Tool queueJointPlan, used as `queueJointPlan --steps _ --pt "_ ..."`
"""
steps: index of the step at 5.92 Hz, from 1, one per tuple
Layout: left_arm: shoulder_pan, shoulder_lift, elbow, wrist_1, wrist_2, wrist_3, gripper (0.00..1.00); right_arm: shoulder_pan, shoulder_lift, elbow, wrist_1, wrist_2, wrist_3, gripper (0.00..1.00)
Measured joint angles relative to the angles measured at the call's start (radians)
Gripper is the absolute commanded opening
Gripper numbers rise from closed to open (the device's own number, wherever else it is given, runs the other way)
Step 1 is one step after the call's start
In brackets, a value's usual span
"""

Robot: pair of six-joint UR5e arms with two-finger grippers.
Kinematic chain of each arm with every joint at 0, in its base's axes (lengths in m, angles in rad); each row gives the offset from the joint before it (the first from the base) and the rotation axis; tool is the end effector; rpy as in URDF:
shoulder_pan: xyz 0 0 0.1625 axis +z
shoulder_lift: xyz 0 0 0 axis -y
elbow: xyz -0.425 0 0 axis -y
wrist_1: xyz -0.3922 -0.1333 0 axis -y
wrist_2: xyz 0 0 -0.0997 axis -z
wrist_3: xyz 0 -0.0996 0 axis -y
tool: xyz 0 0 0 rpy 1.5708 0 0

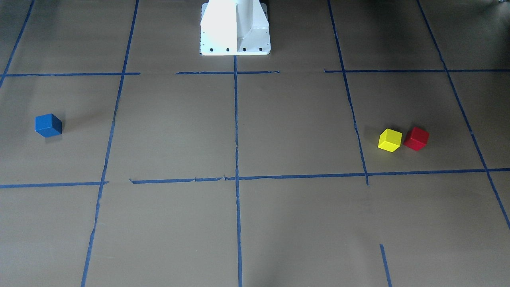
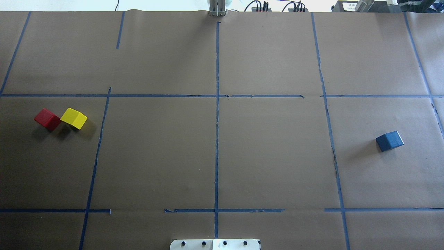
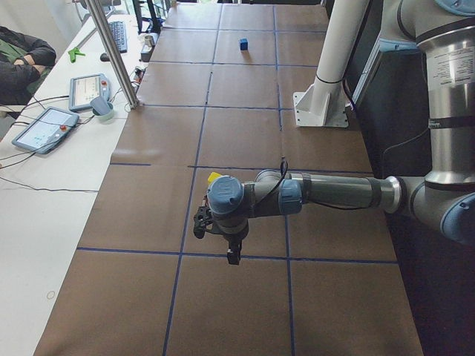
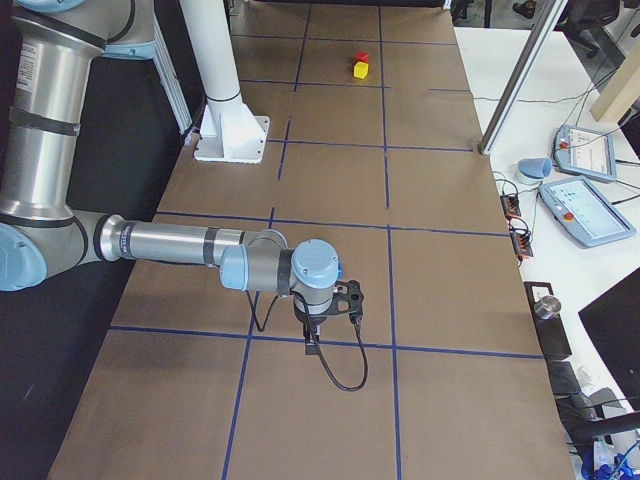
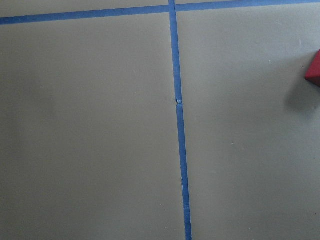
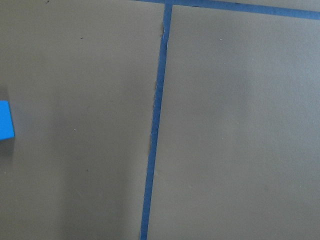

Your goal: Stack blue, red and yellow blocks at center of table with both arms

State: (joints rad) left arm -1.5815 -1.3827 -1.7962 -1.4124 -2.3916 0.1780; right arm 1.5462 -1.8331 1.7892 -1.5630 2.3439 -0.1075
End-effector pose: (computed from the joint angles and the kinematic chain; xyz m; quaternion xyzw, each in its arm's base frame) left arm -0.0647 -0.4026 0.6448 -0.0177 0.4017 0.0524 0.9141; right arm 0.0544 -0.3801 0.6650 -0.0011 -0.3773 -0.0543 0.9245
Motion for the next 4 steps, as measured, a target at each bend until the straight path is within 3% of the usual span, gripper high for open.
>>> queueJointPlan --steps 2,4 --pt "0.0 0.001 -0.004 0.0 -0.001 0.0 1.0 0.0 0.001 0.003 0.0 -0.001 0.003 1.0" --pt "0.001 0.001 -0.004 0.002 -0.001 0.0 1.0 -0.001 0.076 0.026 -0.002 -0.003 0.009 1.0"
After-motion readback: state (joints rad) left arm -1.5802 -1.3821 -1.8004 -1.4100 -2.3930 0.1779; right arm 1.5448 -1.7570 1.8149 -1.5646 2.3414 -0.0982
